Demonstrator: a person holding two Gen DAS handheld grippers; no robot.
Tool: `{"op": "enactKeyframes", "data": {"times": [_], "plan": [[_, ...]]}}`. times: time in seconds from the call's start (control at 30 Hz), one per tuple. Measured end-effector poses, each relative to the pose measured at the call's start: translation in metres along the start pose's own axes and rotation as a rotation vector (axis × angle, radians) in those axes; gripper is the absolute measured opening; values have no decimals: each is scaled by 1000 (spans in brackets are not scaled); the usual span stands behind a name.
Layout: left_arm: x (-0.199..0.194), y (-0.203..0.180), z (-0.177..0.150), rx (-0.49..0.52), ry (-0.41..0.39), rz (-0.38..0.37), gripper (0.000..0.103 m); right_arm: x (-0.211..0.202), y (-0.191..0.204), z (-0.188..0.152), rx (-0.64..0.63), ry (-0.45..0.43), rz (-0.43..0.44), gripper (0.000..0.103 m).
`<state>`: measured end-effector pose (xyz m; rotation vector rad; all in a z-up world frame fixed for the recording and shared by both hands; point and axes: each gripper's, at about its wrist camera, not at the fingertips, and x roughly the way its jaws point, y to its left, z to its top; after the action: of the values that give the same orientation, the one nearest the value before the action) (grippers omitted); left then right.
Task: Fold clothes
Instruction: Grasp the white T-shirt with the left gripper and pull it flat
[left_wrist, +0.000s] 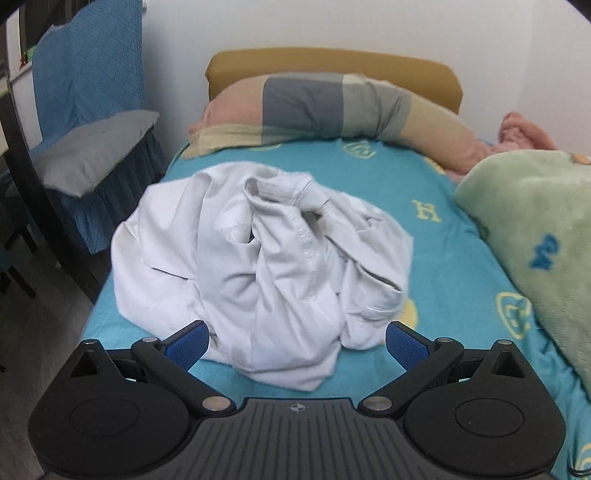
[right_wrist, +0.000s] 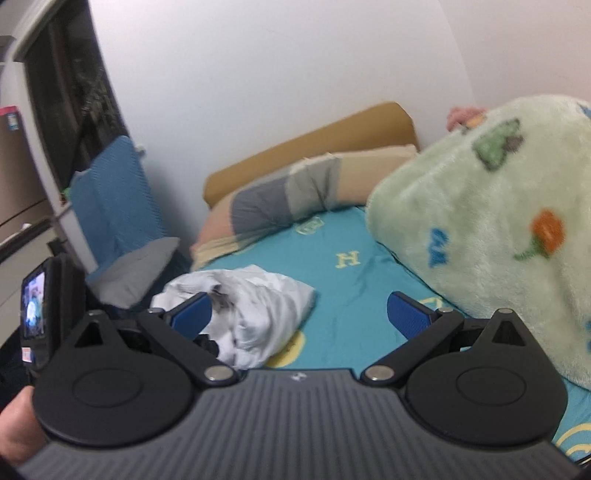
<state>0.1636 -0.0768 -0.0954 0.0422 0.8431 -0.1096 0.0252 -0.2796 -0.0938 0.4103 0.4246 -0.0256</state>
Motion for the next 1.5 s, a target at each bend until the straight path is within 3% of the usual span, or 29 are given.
{"op": "enactKeyframes", "data": {"times": [0.27, 0.37, 0.43, 0.47, 0.5, 0.6, 0.83, 0.97, 1.13, 1.37, 1.5], "plan": [[31, 17, 13, -17, -90, -133, 91, 49, -17, -11, 59, -10, -61, 103], [49, 20, 20, -1, -80, -105, 82, 68, -14, -19, 50, 16, -47, 103], [58, 22, 25, 17, -84, -65, 62, 76, -11, -24, 29, 37, -41, 103], [60, 24, 27, 25, -92, -48, 57, 79, -10, -27, 14, 46, -41, 103], [59, 26, 28, 23, -101, -46, 41, 80, -9, -28, 1, 46, -41, 103], [45, 34, 32, 0, -133, -70, 16, 85, -8, -29, -8, 26, -30, 103], [-54, 34, 35, 61, -255, -198, 11, 73, -5, -27, -8, -24, 16, 103], [-112, 38, 22, 75, -282, -266, 11, 64, 6, -28, -39, -28, 37, 103], [-142, 67, -4, 88, -259, -277, 11, 54, 19, -33, -74, -2, 55, 103], [-120, 119, -1, -83, -262, -290, 11, 55, 33, -53, -93, 146, 89, 103], [-100, 132, 6, -153, -268, -253, 12, 70, 44, -66, -145, 192, 68, 103]]}}
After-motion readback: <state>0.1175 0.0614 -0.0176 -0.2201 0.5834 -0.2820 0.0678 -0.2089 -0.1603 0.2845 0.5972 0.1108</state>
